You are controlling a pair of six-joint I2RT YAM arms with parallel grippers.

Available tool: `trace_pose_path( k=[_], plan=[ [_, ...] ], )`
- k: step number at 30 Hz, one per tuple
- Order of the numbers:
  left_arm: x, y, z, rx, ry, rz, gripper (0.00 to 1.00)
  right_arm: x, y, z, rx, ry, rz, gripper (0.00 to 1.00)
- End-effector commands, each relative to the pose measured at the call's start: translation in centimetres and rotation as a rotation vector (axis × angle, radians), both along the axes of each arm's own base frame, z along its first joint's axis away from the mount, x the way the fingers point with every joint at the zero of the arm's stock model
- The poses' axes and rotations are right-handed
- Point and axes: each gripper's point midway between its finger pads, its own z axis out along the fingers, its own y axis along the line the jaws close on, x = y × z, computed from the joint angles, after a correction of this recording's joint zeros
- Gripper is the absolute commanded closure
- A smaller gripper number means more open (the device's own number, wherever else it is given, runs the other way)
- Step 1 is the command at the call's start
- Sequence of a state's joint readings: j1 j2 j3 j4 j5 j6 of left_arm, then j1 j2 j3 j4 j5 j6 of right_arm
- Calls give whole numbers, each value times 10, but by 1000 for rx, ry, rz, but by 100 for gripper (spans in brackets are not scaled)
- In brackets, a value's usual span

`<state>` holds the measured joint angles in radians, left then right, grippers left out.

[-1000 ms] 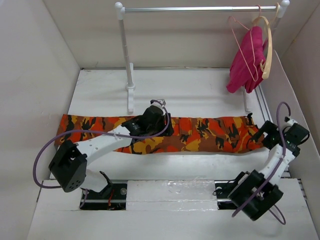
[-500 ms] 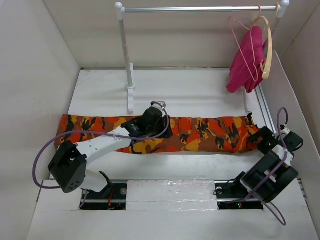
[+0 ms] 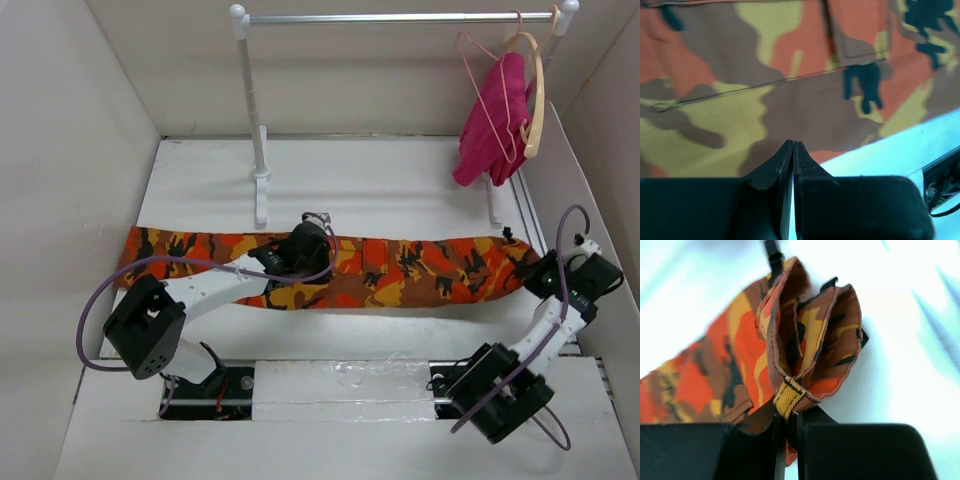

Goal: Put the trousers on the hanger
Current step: Fold the trousers at the center of the board.

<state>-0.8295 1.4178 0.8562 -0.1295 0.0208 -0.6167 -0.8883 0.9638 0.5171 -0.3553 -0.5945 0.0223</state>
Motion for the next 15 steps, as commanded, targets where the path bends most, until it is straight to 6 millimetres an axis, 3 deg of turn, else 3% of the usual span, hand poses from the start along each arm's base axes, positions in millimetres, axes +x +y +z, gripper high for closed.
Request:
trace_pose_path(
  k=[1,3,4,7,8,10,11,14,15],
  plan=[
    [-5,8,-10,29,19,9,100,-8,-2,87,-181,-17,27,100],
    [-9,12,-16,43,31,7,100,-6,3,108,-224,-23,73,100],
    [-9,13,-18,46,35,9,100,-6,7,131,-257,-37,90,100],
    [-14,11,-21,41,54,-6,100,-13,13,161,-331,-30,94,100],
    [-14,8,-21,28,60,-14,100,-13,11,184,-386,-49,82,100],
    [-23,-3,-19,12,67,-49,100,-18,10,202,-414,-50,75,100],
    [-26,-8,-17,8,64,-65,100,-19,9,228,-463,-90,59,100],
    [-48,-35,-12,13,49,-138,100,-20,16,264,-511,-143,64,100],
    [-52,-44,-9,9,42,-155,100,-22,18,289,-548,-190,51,100]
  ],
)
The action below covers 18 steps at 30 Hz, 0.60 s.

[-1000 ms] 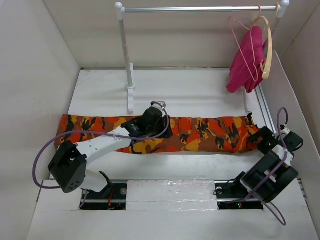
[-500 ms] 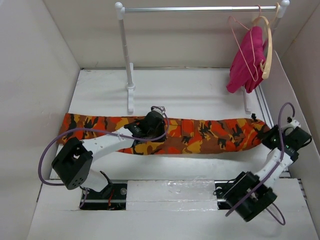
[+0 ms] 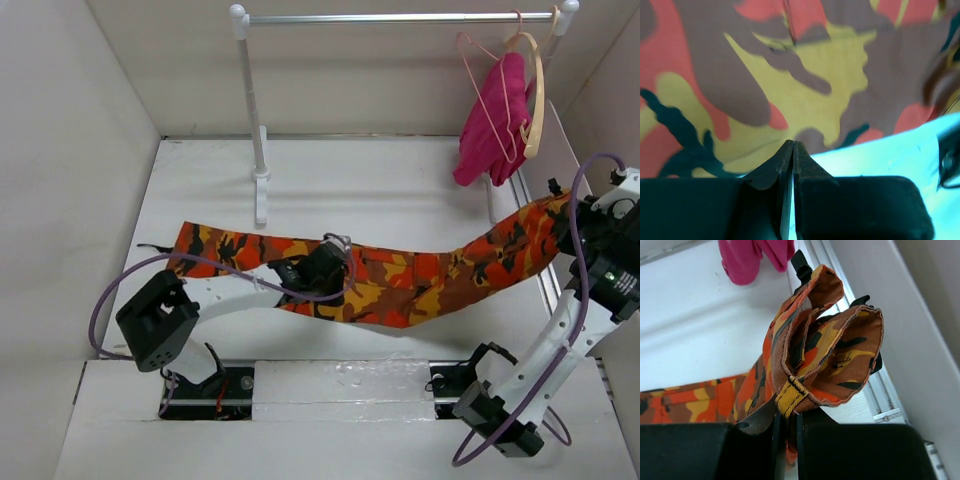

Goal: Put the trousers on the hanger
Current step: Fold the trousers at the center of the board.

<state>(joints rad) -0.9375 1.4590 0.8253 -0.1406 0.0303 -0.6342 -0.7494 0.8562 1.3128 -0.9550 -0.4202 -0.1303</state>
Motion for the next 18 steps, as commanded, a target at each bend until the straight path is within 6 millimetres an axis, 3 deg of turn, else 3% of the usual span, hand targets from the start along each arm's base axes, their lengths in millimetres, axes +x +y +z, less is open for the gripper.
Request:
trace_pose_path(
  k=[1,2,3,4,6,10,11,13,15,18],
  plan=[
    [-22,-39,11,-27,-15,-82,100,-5,8,68,-134,-120,9,100],
    [-27,-43,7,-22,-1,-86,100,-6,9,80,-148,-145,6,100],
    [-30,-47,5,-20,5,-93,100,-9,17,106,-192,-199,21,100],
    [-28,-46,-6,15,-2,-79,100,-11,21,119,-210,-222,30,100],
    [-28,-51,-11,14,15,-73,100,-7,24,135,-222,-242,59,100],
    [-41,-87,1,-88,49,-144,100,0,42,172,-251,-327,159,100],
    [-50,-96,-2,-85,50,-164,100,7,48,172,-235,-331,203,100],
    [-51,-124,15,-125,30,-187,100,12,56,175,-223,-354,253,100],
    [-53,-141,13,-111,38,-197,100,20,73,175,-208,-372,336,100],
    [-49,-143,18,-105,33,-167,100,28,102,170,-177,-408,447,100]
  ],
)
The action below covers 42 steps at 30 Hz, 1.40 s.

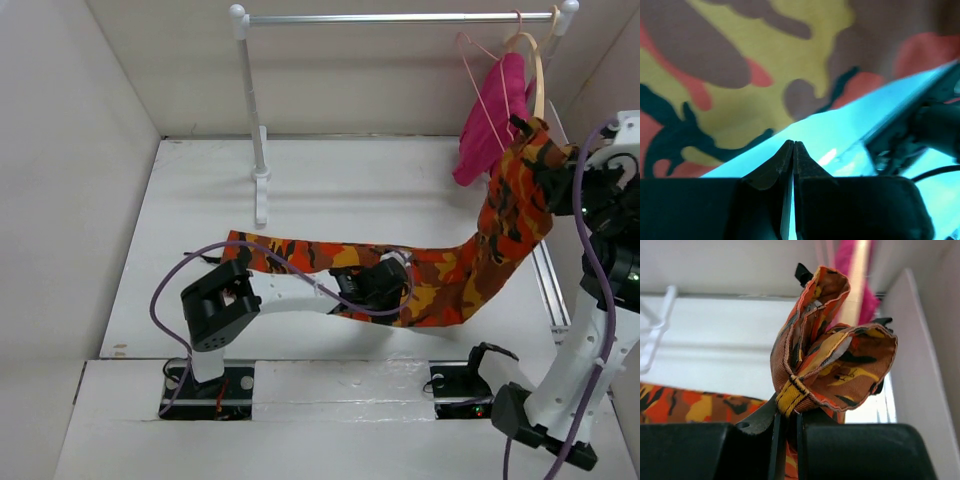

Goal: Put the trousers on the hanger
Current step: Fold the trousers at the center of the board.

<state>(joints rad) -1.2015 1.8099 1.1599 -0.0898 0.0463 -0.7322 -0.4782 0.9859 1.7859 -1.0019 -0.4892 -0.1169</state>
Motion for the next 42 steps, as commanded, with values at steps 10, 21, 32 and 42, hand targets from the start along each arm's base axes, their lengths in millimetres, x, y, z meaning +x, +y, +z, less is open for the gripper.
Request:
trace_pose_path(
  k=[10,21,32,42],
  plan=[
    [112,127,124,-82,-259,390,100,45,112,21,44,-144,286,100],
    [184,328,237,-195,-470,802,100,88,253,-8,106,-56,454,100],
    [185,351,307,-256,-610,890,100,92,385,-28,135,10,582,100],
    [175,390,335,-182,-710,1023,99,59,536,-96,178,62,772,100]
  ],
)
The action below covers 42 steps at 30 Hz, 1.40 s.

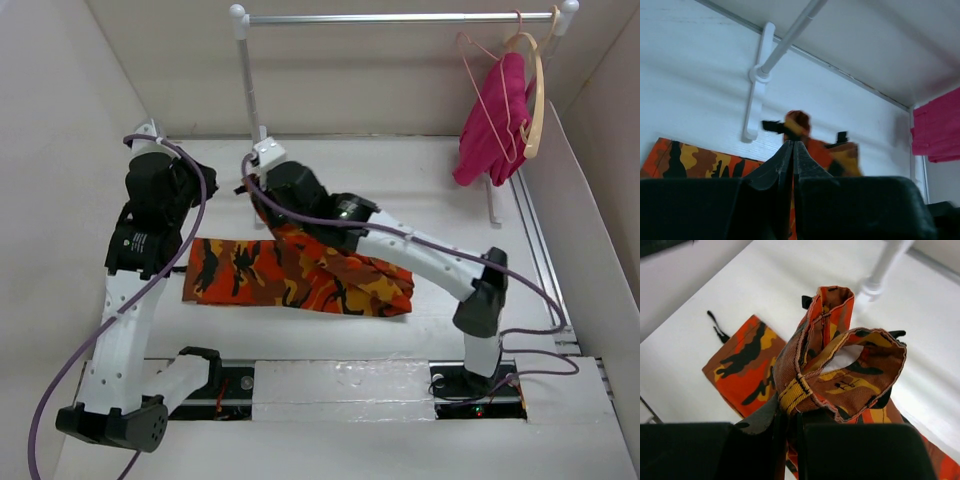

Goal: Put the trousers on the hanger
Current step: Fold the trousers at the center of the board.

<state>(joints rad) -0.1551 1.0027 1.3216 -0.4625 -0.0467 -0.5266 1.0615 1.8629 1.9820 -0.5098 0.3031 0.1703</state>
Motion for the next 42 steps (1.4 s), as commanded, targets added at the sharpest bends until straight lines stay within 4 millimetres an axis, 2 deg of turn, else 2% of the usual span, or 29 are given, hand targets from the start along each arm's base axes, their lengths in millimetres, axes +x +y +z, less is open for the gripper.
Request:
trace_pose_path(
  k=[1,2,4,6,7,8,9,11,12,13,14,16,17,18,19,20,21,22,23,24,26,27,28,33,34,36,37,39,42],
  plan=[
    [-10,26,28,56,-60,117,99,-18,66,39,240,-68,81,100],
    [-13,40,34,90,-64,179,98,-31,97,36,316,-57,158,100],
    [-17,53,42,113,-74,248,97,-37,115,14,317,-20,190,97],
    [-22,68,55,151,-93,316,95,-52,145,6,440,17,309,77],
    [-21,70,56,168,-89,326,94,-57,156,-11,457,45,351,67],
    [-21,73,58,180,-89,338,93,-70,162,-15,474,86,451,44],
    [-21,75,57,194,-84,345,92,-76,165,-16,472,86,497,39],
    [-18,74,53,198,-82,340,90,-65,148,-10,449,71,517,30],
    [-14,73,40,199,-57,334,90,-62,138,-8,435,63,510,28],
    [-12,70,36,193,-56,324,89,-59,125,-26,393,81,499,26],
    [-10,69,28,194,-42,314,89,-52,102,-6,401,52,503,24],
    [-2,55,-3,186,8,241,85,-51,74,-26,330,81,521,25],
    [0,47,-16,175,32,203,84,-49,49,-9,317,34,537,31],
    [2,32,-47,156,94,117,84,-50,33,-18,276,50,522,34],
    [5,20,-60,115,106,73,84,-48,17,-20,258,39,499,38],
    [5,9,-76,87,133,17,83,-48,-5,-56,169,77,455,54],
    [0,-12,-114,60,209,-74,82,-46,-33,-56,137,82,411,68],
    [0,-19,-127,46,228,-86,81,-44,-50,-68,98,95,377,81],
    [-3,-25,-142,29,262,-92,81,-43,-74,-103,16,137,331,100],
    [-11,-37,-165,12,321,-144,81,-40,-99,-113,-18,171,284,100],
    [-14,-48,-189,-26,375,-189,81,-39,-126,-138,-59,229,248,100],
    [-21,-56,-205,-51,416,-234,79,-44,-142,-163,-95,277,232,100],
    [-19,-60,-218,-57,446,-248,78,-37,-157,-168,-106,284,199,100],
    [-22,-53,-275,-31,603,-203,79,-39,-196,-210,-156,351,140,100],
    [-19,-51,-280,-22,602,-184,79,-49,-203,-231,-177,389,137,100],
    [-16,-31,-299,-10,638,-99,79,-49,-215,-251,-175,422,103,100],
    [-14,-24,-305,-15,646,-70,79,-61,-223,-272,-197,468,96,100],
    [-8,-3,-321,-42,695,4,79,-70,-232,-292,-192,506,65,100],
    [1,6,-327,-40,710,67,79,-83,-237,-302,-205,517,52,100]
  ],
)
